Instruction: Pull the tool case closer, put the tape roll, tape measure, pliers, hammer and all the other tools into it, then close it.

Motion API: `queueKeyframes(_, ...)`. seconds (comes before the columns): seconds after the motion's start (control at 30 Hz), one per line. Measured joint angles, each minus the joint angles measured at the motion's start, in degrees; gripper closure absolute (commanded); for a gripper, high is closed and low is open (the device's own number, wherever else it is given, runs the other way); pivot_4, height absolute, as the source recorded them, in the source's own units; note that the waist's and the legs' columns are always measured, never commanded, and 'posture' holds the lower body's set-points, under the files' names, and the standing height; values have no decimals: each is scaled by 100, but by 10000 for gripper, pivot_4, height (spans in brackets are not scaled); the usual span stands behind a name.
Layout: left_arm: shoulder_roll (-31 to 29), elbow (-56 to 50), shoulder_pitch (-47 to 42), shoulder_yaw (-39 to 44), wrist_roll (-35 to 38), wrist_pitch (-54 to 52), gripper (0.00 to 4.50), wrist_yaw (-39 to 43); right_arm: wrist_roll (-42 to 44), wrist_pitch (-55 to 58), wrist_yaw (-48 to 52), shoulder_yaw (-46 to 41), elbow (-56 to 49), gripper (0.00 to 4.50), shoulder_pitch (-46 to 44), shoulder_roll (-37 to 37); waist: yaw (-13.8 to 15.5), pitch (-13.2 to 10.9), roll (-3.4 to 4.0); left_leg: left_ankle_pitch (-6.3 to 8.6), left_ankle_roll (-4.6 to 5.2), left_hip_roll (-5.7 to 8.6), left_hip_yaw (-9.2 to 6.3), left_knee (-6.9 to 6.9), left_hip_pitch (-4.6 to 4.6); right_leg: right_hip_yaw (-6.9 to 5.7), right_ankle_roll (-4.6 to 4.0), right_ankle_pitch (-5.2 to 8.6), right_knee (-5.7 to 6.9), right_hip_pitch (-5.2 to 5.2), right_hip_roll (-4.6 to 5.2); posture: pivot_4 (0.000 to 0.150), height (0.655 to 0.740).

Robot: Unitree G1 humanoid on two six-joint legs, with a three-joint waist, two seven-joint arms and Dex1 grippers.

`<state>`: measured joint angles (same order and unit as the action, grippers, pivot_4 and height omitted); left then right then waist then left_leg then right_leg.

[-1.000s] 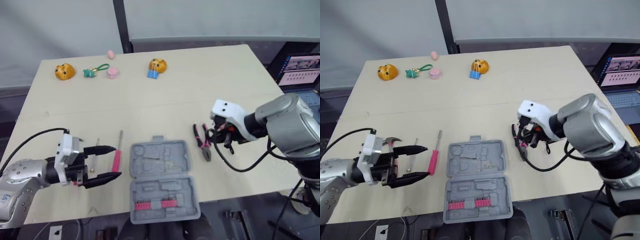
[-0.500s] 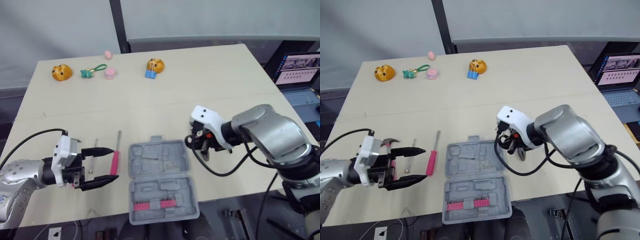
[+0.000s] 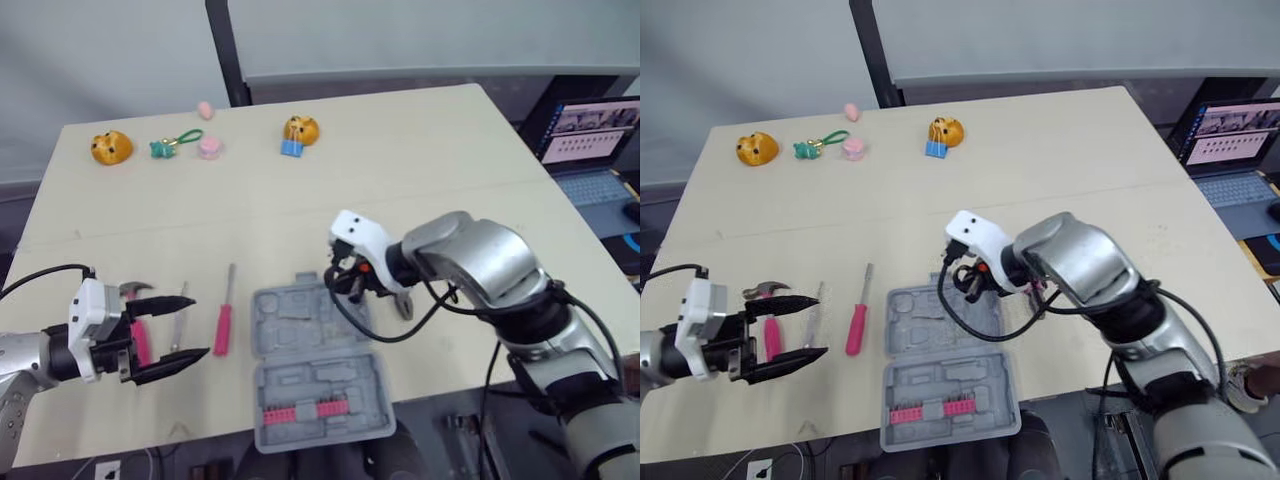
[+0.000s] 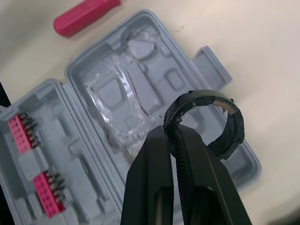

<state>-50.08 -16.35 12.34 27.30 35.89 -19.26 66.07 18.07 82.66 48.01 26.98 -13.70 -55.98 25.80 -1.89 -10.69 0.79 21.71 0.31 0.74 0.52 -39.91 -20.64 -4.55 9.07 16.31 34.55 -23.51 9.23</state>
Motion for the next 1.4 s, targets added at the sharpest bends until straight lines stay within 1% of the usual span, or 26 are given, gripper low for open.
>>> queueKeyframes(0.5, 63, 236, 399, 156, -212, 189, 0, -12, -130, -1150, -395, 464, 1529, 44672, -135, -1159, -39, 4, -6, 2, -3, -3, 4, -1, 1, -6, -7, 2, 21, -14, 1, 1500, 7400)
queueKeyframes(0.7, 174, 363, 443, 158, -245, 235, 0, -42, -232, -1414, -404, 503, 1884, 44672, -134, -1426, -71, 5, -8, 3, -4, -5, 5, -1, 1, -11, -9, 2, 23, -14, 1, 1500, 7400)
queueKeyframes(0.87, 179, 358, 465, 158, -245, 235, 0, -87, -303, -1641, -421, 571, 2181, 44672, -134, -1683, -137, 5, -8, 4, -6, -6, 2, 0, 1, -15, -10, 3, 28, -17, 1, 1500, 7400)
queueKeyframes(1.13, 179, 354, 476, 158, -263, 235, 0, -102, -466, -1896, -435, 635, 2520, 44672, -135, -2001, -153, 5, -8, 5, -8, -10, 1, 1, 2, -25, -12, 3, 30, -19, 1, 1500, 7400)
queueKeyframes(1.4, 177, 367, 551, 159, -504, 274, 0, -177, -537, -1984, -432, 722, 2673, 44672, -133, -2209, -154, 5, -8, 6, -9, -11, 1, 1, 2, -32, -14, 3, 31, -18, 1, 1500, 7400)
